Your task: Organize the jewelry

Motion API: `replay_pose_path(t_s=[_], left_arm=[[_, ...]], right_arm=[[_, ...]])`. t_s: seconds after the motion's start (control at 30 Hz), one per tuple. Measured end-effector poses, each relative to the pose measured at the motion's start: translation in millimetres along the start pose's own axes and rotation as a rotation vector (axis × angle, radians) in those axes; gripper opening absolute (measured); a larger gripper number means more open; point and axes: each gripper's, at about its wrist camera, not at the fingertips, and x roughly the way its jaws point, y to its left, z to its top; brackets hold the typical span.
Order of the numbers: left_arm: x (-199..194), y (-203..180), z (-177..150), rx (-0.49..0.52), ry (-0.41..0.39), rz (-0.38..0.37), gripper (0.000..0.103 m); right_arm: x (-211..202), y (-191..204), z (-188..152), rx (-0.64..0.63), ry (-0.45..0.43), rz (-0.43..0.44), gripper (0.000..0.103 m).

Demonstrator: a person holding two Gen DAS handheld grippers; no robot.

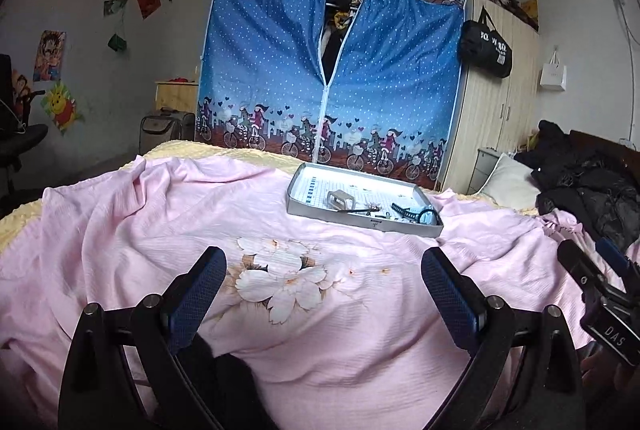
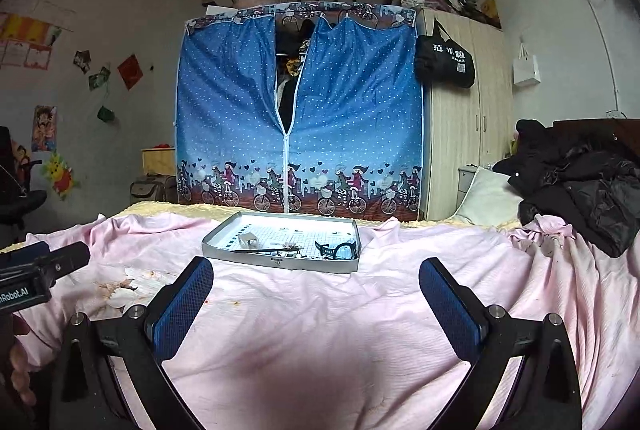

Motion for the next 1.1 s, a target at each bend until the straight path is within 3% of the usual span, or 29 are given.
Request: replay_pose_path(t_s=[1.1], left_arm=[[2.1,-1.1,-7.5,0.041,-0.012,0.021,0.096]], right_arm=[[3.5,5.3,-3.9,0.002,0.036,0.009,0.103]])
